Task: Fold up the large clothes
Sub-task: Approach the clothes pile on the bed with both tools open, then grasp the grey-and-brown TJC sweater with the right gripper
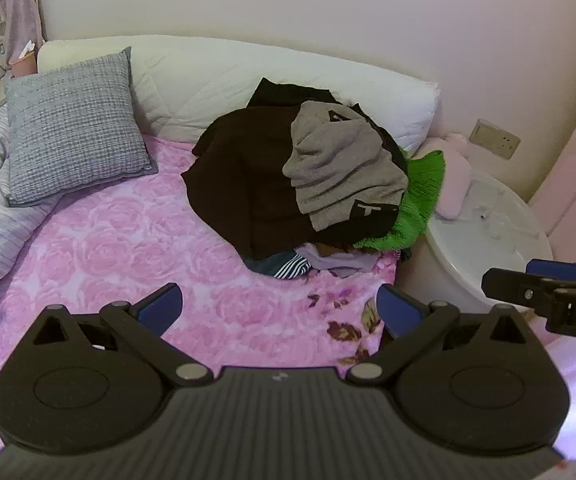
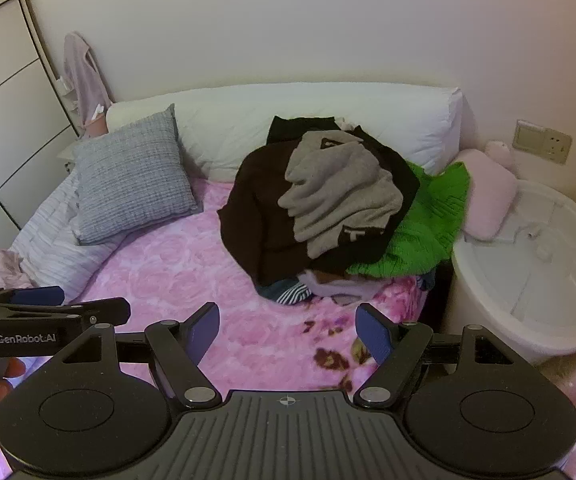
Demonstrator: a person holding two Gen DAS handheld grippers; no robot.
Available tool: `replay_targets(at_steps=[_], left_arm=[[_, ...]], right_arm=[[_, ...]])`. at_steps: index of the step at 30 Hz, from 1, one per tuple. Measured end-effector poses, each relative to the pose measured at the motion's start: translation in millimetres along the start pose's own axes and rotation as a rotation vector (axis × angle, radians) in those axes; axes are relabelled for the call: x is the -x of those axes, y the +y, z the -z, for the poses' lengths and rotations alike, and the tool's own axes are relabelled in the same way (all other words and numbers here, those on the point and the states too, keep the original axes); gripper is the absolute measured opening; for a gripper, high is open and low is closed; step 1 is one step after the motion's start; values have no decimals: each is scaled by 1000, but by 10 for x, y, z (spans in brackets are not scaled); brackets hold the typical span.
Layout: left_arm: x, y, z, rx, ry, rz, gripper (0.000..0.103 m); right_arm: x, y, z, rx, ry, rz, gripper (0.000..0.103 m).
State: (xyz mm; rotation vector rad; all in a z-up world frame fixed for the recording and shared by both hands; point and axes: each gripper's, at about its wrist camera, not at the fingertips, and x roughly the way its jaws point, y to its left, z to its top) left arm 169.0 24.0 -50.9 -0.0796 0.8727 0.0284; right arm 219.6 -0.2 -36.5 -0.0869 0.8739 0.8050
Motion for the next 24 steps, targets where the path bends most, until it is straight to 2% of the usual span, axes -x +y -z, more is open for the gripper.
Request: replay_targets(at_steps=[7, 13, 22, 24], left_arm=[[-538, -163, -358, 13, 34, -30, 102], [-981, -217, -574, 22, 34, -21, 102], [-1740, -268, -819, 14, 62, -21, 95], [-1913, -257, -879, 18, 71, -26, 94]], right_arm=[[-491, -380, -373, -20, 40, -17, 73], [-879, -676, -607, -46, 51, -20, 73], [-1593, -1141, -768, -118, 74, 2, 72], [-1773, -1227, -801, -116, 69, 15, 67]])
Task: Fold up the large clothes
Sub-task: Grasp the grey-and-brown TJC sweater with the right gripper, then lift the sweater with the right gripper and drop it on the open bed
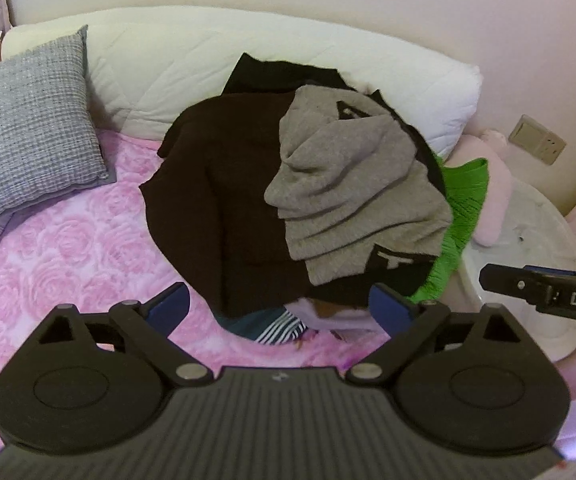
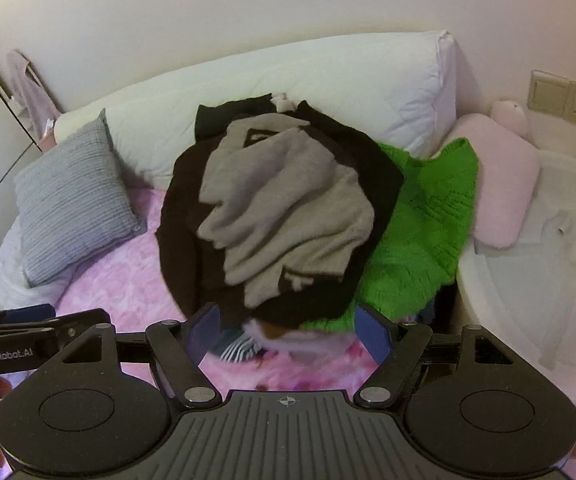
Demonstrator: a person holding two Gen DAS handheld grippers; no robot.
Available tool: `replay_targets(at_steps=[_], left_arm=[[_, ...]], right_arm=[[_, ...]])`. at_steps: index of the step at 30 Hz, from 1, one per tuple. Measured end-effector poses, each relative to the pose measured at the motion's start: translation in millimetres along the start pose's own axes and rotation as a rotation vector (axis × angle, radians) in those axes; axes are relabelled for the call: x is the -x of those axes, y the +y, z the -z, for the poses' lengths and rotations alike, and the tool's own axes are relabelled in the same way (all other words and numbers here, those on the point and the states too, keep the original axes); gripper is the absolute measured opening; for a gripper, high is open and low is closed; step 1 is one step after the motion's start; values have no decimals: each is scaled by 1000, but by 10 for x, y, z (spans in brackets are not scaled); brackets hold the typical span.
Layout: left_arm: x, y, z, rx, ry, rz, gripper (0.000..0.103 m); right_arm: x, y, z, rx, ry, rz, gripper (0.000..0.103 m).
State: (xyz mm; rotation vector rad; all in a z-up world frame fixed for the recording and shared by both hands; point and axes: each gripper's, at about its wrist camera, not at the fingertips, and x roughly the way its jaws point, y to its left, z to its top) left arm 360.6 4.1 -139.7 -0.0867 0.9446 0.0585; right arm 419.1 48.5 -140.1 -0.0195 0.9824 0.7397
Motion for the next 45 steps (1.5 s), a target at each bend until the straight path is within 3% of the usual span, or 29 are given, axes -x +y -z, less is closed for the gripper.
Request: replay_targets(at_steps=[6, 15, 16, 18, 19, 23, 29, 34, 39, 45], left_arm=[[-502, 24, -227, 10, 12, -14, 91], [-1074, 88, -466, 14, 49, -31, 91], [-1112, 100, -481, 14, 51, -29, 91], [-1151, 133, -489, 14, 52, -28, 91], [-1163, 155, -493, 18, 54, -31, 91], [-1073, 296, -493, 71, 43, -41, 89], [-614, 600, -443, 177, -14, -87, 89], [67, 866, -264, 297, -82, -173, 88], [966, 1252, 221, 422, -166, -294, 88], [2303, 1609, 1155, 623, -283, -465, 88]], right_arm=[[-496, -230, -187, -2, -34, 20, 56], [-1194, -439, -362, -38, -46, 95, 54], [-1242, -439, -367, -36, -42, 95, 47], [-1322, -411, -388, -12, -26, 96, 14], [-1329, -359, -400, 29, -32, 110, 8], [-1026, -20, -446, 206, -152, 84, 5], [-312, 706, -511, 391, -333, -164, 4], [186, 1349, -492, 491, -400, -390, 4], [680, 2052, -343, 591, -429, -614, 3], [1263, 2874, -101, 619, -420, -845, 3]])
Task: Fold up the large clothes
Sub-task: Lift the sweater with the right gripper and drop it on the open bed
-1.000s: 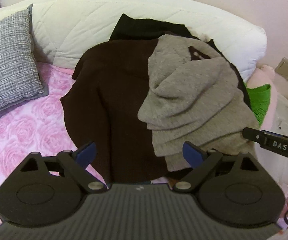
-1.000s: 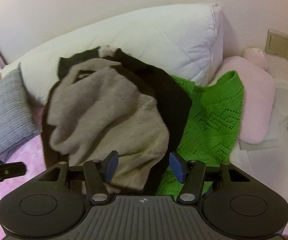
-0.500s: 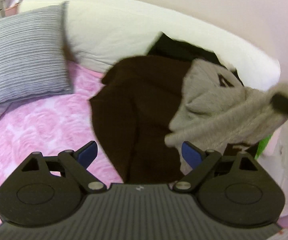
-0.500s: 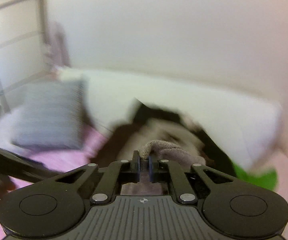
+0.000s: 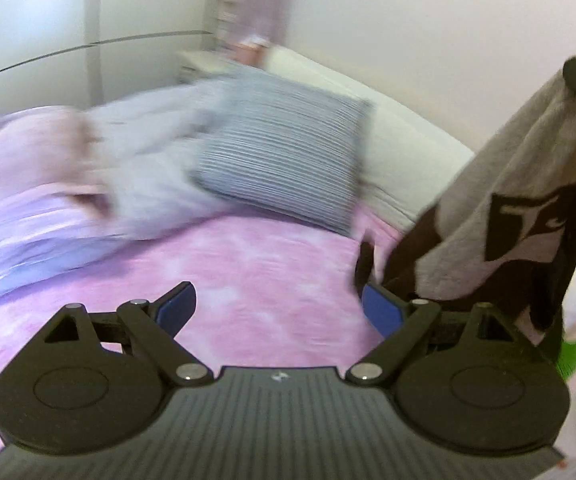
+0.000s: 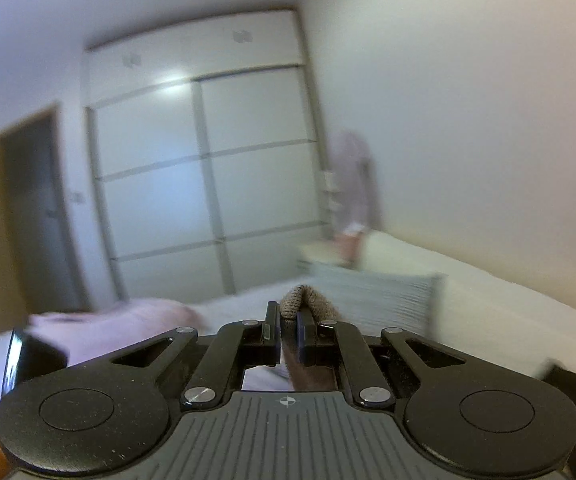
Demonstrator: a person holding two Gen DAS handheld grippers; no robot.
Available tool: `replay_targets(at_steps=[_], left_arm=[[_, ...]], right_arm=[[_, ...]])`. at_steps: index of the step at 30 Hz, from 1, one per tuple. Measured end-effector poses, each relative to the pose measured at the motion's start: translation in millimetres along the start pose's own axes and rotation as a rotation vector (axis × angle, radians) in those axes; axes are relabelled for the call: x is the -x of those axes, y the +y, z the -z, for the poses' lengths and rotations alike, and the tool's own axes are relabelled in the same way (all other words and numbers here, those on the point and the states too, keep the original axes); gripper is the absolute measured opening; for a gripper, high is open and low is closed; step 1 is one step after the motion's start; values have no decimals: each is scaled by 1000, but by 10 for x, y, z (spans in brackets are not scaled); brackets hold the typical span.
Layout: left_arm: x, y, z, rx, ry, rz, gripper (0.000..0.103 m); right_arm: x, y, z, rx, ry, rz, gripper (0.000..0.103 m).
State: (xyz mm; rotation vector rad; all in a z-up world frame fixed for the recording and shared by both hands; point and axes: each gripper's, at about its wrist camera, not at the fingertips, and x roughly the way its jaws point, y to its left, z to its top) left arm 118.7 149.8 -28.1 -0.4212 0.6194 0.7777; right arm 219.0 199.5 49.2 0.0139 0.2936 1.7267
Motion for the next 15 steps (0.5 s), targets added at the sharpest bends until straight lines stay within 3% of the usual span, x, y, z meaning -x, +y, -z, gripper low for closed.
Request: replay_targets(at_steps=[6, 12, 15], left_arm=[[1186, 1109, 272, 135, -93, -188, 88], [2457, 1985, 746, 238, -170, -386, 88], [2938, 2296, 1022, 273, -183, -454, 88]], right_arm=[[-257, 866, -426, -140, -25, -255, 3], [-488, 1702, -709, -238, -23, -477, 3], [-723, 2224, -792, -241, 56, -566, 6]])
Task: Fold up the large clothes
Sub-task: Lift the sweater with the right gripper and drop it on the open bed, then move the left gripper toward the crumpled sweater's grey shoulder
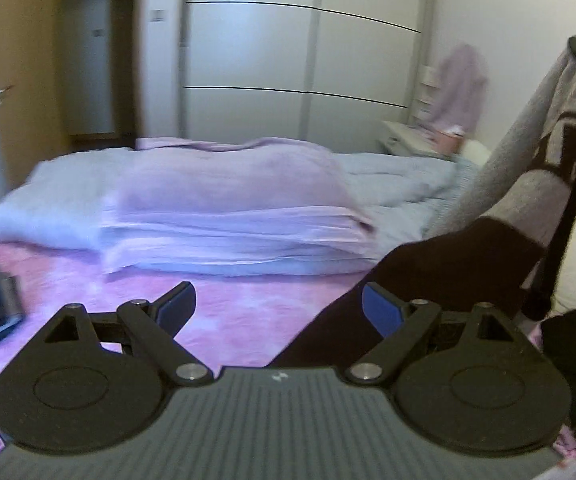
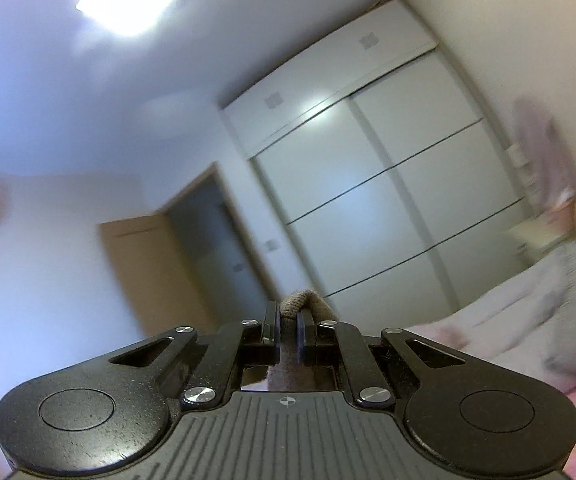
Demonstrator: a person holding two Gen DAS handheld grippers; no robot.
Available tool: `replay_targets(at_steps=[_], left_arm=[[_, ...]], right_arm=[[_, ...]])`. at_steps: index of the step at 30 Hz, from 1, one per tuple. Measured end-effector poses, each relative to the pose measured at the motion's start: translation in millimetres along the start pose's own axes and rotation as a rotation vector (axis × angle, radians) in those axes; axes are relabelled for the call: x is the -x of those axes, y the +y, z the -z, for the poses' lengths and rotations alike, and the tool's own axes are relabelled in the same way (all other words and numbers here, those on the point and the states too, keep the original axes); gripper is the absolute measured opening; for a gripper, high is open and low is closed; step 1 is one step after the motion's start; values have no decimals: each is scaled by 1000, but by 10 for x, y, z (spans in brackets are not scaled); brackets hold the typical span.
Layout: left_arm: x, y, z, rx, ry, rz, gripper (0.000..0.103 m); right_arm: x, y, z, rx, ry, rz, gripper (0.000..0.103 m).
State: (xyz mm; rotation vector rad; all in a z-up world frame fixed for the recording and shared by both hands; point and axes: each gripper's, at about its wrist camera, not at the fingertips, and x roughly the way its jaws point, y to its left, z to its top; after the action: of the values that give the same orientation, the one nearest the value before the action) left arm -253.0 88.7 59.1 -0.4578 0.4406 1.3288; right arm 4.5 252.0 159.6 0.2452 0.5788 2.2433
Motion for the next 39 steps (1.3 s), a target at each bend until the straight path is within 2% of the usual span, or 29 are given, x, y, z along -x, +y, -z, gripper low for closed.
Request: replay_targets(at_steps=[1, 2, 4, 5, 6, 8, 11, 13, 15, 19, 21, 25, 33, 39], left_arm=[[97, 170, 51, 13, 5, -24, 88], [200, 304, 111, 24, 11, -44, 88], [347, 532, 271, 38, 36, -81, 88], [417, 613, 362, 43, 57, -100, 88], [468, 701, 442, 50, 79, -116, 88], [514, 827, 628, 76, 135, -146, 88], [620, 955, 952, 106, 218, -185, 88], [633, 939, 1146, 125, 263, -197, 88], [570, 895, 1267, 146, 297, -209, 88], [438, 694, 1461, 155, 367, -212, 88], [439, 531, 1533, 128, 381, -200, 88], [445, 263, 1662, 104, 391, -178, 88], [502, -80, 1834, 40, 414, -144, 88], [414, -124, 1831, 20, 414, -131, 88]], right_arm=[[-187, 125, 58, 6, 78, -37, 8], [-370, 199, 150, 6, 171, -64, 16], [-622, 329, 425, 8, 317, -67, 37], [-705, 352, 584, 17, 379, -49, 52], [-750, 329, 740, 24, 441, -29, 58], [-790, 271, 1093, 18, 576, 6, 58], [-374, 376, 1776, -8, 729, 53, 58], [-163, 402, 2084, -16, 824, 96, 58], [54, 343, 2273, -13, 880, 121, 58], [281, 241, 2421, -30, 940, 154, 58], [583, 255, 2556, -30, 948, 151, 58], [843, 104, 2721, -43, 962, 182, 58], [1105, -3, 2779, -84, 962, 195, 58], [1138, -19, 2749, -86, 941, 227, 58]])
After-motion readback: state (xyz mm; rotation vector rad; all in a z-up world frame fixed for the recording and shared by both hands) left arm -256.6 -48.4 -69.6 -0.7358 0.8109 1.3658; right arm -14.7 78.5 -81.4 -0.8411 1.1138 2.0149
